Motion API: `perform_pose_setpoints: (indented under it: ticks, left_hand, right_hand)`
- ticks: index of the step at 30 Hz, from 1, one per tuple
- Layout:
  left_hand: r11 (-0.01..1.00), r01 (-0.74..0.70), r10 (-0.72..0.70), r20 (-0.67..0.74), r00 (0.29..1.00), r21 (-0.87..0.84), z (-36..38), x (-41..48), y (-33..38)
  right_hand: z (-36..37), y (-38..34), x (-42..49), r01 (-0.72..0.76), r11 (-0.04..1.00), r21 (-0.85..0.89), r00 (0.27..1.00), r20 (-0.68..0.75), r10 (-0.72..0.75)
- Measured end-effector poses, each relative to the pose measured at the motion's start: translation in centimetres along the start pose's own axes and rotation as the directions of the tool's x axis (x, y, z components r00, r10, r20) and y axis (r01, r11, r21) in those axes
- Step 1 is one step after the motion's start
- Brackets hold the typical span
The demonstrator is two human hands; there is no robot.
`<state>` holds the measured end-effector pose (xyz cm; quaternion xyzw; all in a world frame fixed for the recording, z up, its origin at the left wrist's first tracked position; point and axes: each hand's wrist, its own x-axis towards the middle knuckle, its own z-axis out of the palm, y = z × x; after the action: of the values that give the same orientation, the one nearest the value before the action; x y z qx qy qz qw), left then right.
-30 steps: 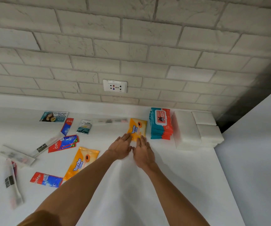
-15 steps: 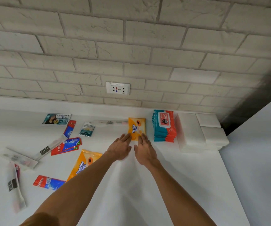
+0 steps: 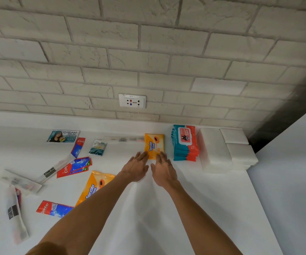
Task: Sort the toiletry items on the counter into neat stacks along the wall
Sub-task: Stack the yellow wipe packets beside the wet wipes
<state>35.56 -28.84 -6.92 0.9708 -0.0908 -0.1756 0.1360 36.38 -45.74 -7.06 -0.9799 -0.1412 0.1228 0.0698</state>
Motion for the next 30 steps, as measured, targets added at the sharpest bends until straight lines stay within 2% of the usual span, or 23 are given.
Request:
perform_pose_setpoints:
  ticks: [26,30]
  left_hand:
    - [1.0,-0.01,0.01,0.011,1.0,-0.008,0.1,0.4,1.3]
    - [0.999,-0.029,0.028,-0.047,0.998,-0.03,-0.5,0.0,1.4]
  right_hand:
    - [-0.3,0.8,-0.1,-0.045,0.999,-0.001,0.999,-0.006,0.045]
    - [-0.4,0.8,-0.2,-0.041,0.999,-0.012,0.998,-0.039,0.041]
